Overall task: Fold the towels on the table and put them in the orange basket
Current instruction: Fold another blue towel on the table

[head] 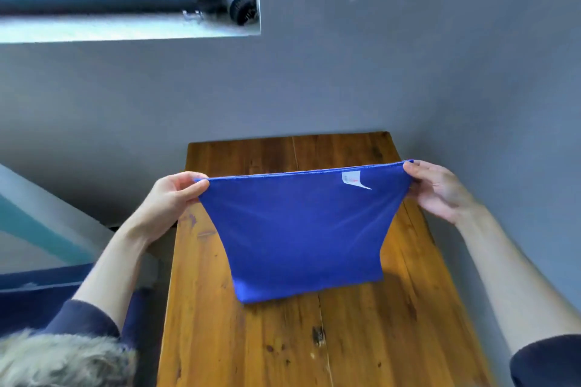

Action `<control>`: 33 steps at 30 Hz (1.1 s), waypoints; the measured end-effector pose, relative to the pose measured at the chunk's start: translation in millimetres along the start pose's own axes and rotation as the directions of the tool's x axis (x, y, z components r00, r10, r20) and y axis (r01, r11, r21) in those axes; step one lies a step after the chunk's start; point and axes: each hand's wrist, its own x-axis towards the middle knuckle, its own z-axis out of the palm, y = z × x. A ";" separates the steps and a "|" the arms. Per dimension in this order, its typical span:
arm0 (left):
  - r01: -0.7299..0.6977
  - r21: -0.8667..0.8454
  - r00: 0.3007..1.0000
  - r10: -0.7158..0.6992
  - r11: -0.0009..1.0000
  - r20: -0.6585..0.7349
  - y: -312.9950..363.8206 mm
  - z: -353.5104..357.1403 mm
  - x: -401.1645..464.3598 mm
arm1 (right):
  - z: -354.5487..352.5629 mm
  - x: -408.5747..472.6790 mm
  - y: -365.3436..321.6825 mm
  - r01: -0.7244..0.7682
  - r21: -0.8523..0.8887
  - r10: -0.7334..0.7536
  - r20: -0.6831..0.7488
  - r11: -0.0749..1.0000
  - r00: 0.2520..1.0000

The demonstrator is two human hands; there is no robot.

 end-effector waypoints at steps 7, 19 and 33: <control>-0.198 0.045 0.959 0.203 0.979 -0.197 44.3 -12.0 -31.9 | 46.1 -23.0 -31.1 0.239 -0.248 -0.270 -0.102 0.939 0.957; -0.366 0.036 0.895 0.363 0.930 -0.258 83.2 -22.7 -58.8 | 55.7 -42.6 -67.3 0.318 -0.054 -0.320 -0.025 0.947 0.947; -0.151 0.132 0.884 0.193 0.980 -0.425 65.5 7.0 -12.6 | 58.6 10.5 -44.5 0.246 -0.361 -0.341 -0.228 0.900 0.912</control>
